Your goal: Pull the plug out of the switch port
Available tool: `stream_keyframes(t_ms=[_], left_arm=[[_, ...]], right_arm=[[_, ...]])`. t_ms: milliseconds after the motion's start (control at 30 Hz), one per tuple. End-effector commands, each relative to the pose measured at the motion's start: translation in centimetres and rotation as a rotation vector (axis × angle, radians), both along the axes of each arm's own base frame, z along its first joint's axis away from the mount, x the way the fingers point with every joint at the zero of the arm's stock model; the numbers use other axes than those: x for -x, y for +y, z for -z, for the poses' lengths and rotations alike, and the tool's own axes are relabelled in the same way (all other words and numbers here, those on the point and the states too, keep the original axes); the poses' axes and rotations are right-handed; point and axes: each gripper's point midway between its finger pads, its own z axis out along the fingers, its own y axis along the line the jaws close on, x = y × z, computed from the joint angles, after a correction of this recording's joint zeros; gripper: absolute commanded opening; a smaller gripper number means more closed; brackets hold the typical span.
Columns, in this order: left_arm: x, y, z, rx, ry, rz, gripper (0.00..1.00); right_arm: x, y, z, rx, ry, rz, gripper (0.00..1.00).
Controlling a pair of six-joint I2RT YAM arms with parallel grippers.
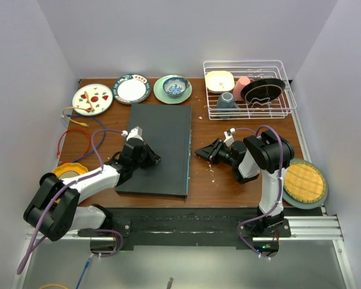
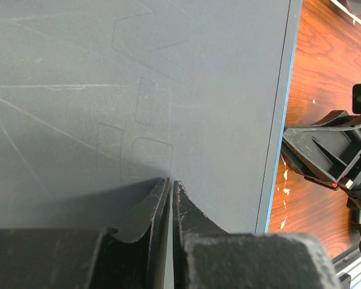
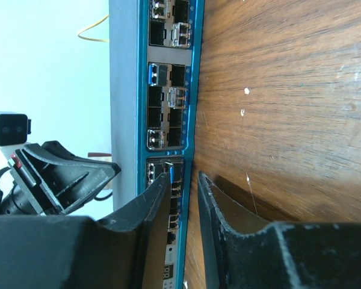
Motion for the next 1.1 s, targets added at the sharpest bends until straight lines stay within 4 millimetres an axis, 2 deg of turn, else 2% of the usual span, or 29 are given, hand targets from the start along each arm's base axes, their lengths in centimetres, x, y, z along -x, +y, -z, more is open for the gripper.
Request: stream_keyframes(t_ms=[0,400,667,1067], left_arm=[[1.3,1.0,2.3,-0.049,0.069,0.003,0.11],[1.6,0.8,2.8,-0.045,0.077,0.016,0.11],[1.6,0.8,2.8,-0.044,0.076,0.018,0.11],[1.9,0.9,3.1,-0.042,0.079,0.022,0.11]], right_arm=[[0.0,1.0,-1.4,-0.029,-0.088,-0.043,0.27],[-0.2,2.5,-1.3,0.015,-0.093,-0.085,0.33],[-0.6,3.3,-0.8,0.106,-0.115,-0.101,0.31],[-1.1,3.2,-0.4,0.087,-0.108,-0.069,0.29]])
